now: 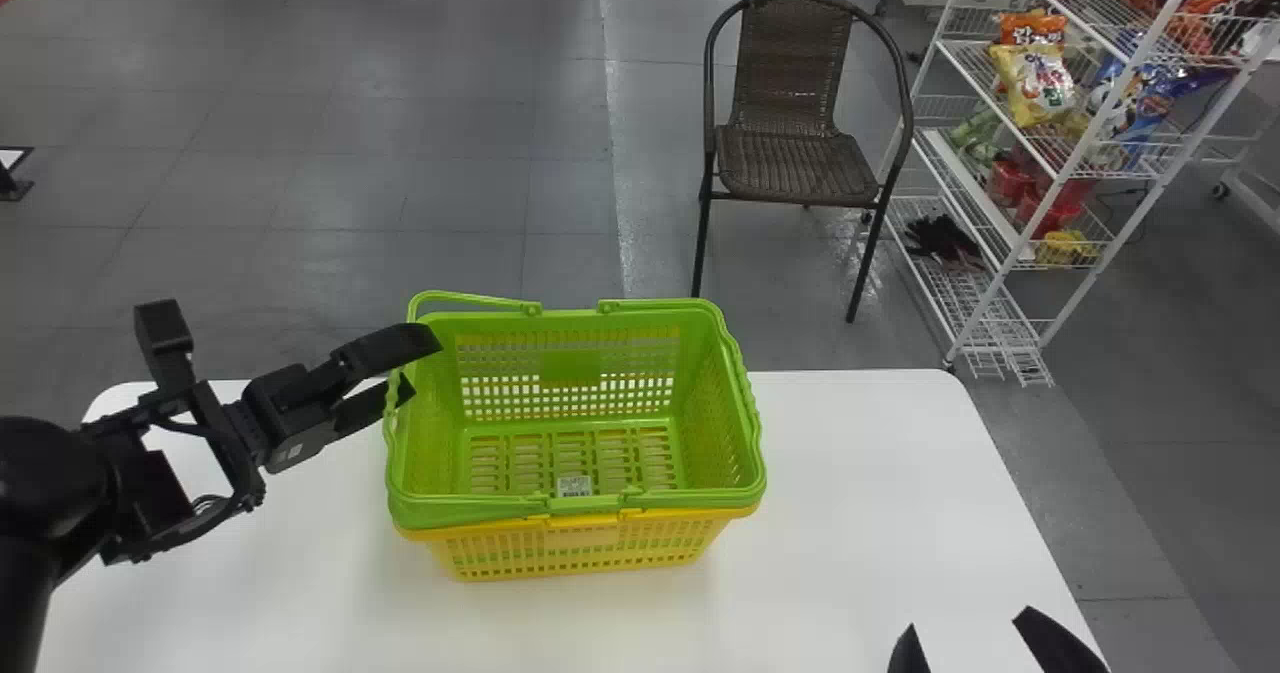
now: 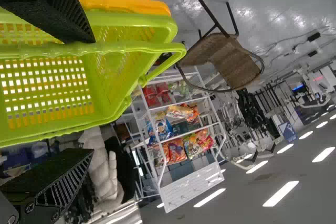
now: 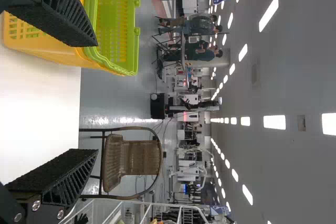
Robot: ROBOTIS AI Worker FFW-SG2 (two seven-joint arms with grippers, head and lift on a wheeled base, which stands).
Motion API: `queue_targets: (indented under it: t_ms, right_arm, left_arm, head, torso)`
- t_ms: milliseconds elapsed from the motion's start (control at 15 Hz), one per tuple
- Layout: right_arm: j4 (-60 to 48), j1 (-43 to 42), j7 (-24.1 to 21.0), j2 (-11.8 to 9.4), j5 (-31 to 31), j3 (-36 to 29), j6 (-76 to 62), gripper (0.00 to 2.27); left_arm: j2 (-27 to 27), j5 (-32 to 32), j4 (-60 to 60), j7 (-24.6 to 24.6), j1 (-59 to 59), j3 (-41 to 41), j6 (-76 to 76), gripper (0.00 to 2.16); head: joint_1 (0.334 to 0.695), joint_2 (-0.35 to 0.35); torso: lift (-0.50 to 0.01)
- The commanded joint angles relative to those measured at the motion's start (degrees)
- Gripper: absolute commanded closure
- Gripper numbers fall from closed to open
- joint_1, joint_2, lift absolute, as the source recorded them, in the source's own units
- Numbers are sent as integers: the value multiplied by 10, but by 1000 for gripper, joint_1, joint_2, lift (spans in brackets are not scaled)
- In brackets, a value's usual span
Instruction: Grasp handle with right gripper to insert into left gripper then lift and swing left to center
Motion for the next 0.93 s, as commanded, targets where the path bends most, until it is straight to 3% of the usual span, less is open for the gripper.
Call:
queue_targets:
  t_ms: [0, 400, 533, 667, 800, 867]
  right_arm:
    - [0, -1, 0, 0, 0, 0, 0, 90]
    - [-11, -40, -1, 0, 0, -21, 51, 93]
    - [-15, -62, -1, -1, 0, -27, 88, 259]
    - [-19, -83, 0, -1, 0, -32, 128, 724]
    - [-24, -103, 0, -1, 0, -36, 176, 1571]
    - [-24, -115, 0, -2, 1, -36, 195, 1730]
  left_arm:
    - [-2, 9, -9, 0, -6, -9, 21, 66]
    - [-3, 18, -39, 5, -20, -28, 79, 73]
    - [-3, 20, -50, 7, -25, -31, 103, 76]
    - [-2, 25, -58, 12, -31, -39, 123, 76]
    - [-3, 25, -63, 15, -34, -46, 128, 76]
    - [-3, 26, -63, 15, -35, -53, 128, 76]
  head:
    - [695, -114]
    - [695, -159]
    - [695, -178]
    - [695, -188]
    - [695, -201]
    - [695, -205]
  torso:
    - [0]
    - [0]
    - [0]
    - [0]
    - [0]
    - [0]
